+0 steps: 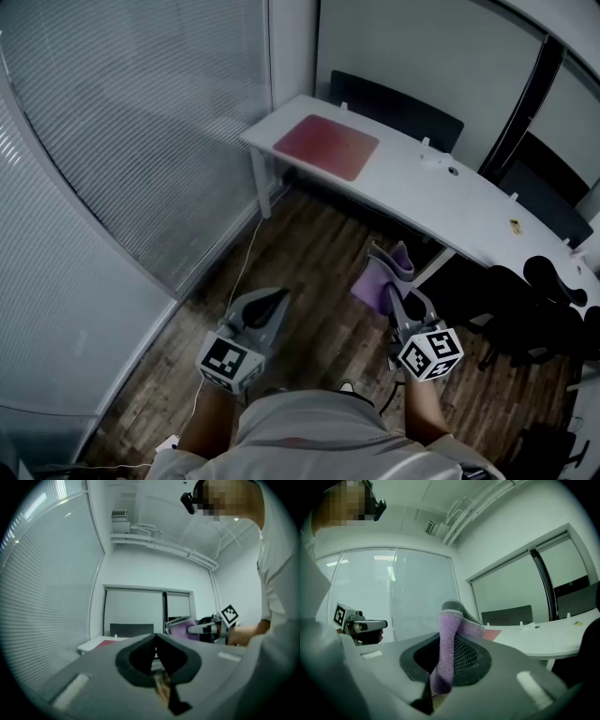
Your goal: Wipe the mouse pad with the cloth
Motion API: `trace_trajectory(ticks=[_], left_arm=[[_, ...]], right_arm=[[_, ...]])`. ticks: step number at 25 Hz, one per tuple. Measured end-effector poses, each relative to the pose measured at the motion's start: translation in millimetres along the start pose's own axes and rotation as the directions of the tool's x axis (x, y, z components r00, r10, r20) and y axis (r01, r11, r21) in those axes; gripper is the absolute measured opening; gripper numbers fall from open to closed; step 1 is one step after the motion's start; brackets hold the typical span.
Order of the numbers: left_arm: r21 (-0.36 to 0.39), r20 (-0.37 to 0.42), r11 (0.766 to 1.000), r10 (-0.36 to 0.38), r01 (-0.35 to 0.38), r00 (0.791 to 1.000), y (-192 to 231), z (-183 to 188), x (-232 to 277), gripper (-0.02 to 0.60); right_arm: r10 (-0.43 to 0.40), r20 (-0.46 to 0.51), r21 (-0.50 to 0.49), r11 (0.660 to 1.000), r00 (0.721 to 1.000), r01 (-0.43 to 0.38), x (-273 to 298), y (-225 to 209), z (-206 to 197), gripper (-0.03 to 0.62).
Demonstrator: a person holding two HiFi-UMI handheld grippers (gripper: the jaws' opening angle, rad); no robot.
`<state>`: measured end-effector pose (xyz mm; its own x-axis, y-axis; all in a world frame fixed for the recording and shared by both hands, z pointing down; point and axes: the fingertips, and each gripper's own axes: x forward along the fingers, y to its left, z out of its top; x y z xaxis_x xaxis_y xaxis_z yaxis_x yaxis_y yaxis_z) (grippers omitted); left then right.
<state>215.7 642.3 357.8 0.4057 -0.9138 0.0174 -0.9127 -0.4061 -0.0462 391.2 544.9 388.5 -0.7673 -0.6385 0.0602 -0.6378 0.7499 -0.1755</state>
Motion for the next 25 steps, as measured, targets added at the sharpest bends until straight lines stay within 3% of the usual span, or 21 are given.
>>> trace_trajectory(ticks=[12, 18, 25], left_arm=[[-0.049, -0.009, 0.998, 0.027, -0.027, 1.000, 61, -30, -58, 0.003], [-0.071, -0.008, 0.996, 0.043, -0.044, 0.999, 89, -43, -40, 0.003], [-0.087, -0.047, 0.991, 0.098, -0.102, 0.994, 142, -54, 12, 0.003]], right_arm=[[-0.018, -0.025, -0.009, 1.000, 1.000, 0.018, 39, 62, -21, 0.046], [-0.013, -0.055, -0.019, 1.000, 0.998, 0.012, 73, 49, -23, 0.046], [0.052, -0.079, 0.003, 0.999, 0.996, -0.052, 156, 10, -24, 0.046]])
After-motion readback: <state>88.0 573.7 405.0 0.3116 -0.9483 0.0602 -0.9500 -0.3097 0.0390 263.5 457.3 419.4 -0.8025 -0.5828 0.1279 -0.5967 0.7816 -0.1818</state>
